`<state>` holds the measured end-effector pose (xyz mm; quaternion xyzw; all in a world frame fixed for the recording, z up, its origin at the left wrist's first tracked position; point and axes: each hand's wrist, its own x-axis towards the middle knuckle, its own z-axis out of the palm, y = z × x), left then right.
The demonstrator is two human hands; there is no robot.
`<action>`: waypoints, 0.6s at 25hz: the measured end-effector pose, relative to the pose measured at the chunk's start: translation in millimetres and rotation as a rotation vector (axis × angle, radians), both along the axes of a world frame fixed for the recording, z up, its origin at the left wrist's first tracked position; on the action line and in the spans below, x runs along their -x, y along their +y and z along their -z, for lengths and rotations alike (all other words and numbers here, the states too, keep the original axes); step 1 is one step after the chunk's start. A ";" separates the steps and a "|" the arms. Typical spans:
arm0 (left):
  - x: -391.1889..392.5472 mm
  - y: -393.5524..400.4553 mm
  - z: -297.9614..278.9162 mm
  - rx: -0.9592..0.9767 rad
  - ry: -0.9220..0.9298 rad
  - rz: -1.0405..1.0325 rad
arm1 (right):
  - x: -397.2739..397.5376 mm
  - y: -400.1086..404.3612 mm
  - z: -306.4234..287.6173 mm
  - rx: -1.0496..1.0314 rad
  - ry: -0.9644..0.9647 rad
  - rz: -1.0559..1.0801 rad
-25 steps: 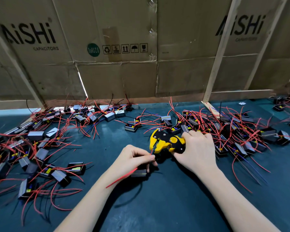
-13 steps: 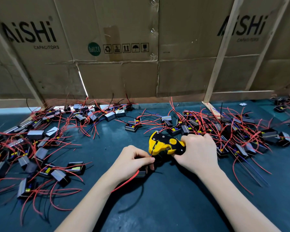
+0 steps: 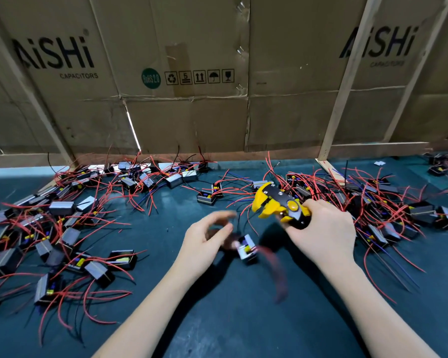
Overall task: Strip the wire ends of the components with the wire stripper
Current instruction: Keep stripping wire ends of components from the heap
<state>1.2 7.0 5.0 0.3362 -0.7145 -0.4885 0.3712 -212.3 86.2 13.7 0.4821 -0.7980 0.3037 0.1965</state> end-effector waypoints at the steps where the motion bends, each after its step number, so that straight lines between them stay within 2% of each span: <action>1: 1.7 0.4 0.4 -0.106 0.117 0.052 | 1.8 1.1 -1.4 0.036 -0.055 0.015; 2: 2.2 -1.0 0.4 -0.162 0.182 0.082 | 3.0 2.0 -3.2 0.061 -0.090 0.024; 4: -1.3 -9.1 -3.1 -0.113 0.184 0.038 | 4.3 3.0 -7.5 0.099 -0.117 0.031; 6: -13.1 -20.7 -9.8 0.018 0.146 -0.130 | 2.4 3.7 -11.9 0.143 -0.152 -0.004; 8: -29.9 -32.6 -14.9 0.157 0.088 -0.337 | -1.3 5.3 -16.5 0.213 -0.261 -0.154; 10: -48.0 -46.4 -14.8 0.280 -0.058 -0.543 | -6.6 7.1 -21.6 0.247 -0.459 -0.405; 12: -60.8 -58.6 -11.0 0.330 -0.231 -0.678 | -13.7 10.5 -27.0 0.139 -0.752 -0.703; 14: -64.1 -64.8 -5.8 0.340 -0.347 -0.679 | -23.9 12.8 -27.5 -0.065 -1.061 -0.997; 15: -62.4 -65.6 -3.2 0.353 -0.391 -0.639 | -28.1 12.7 -26.0 -0.175 -1.178 -1.058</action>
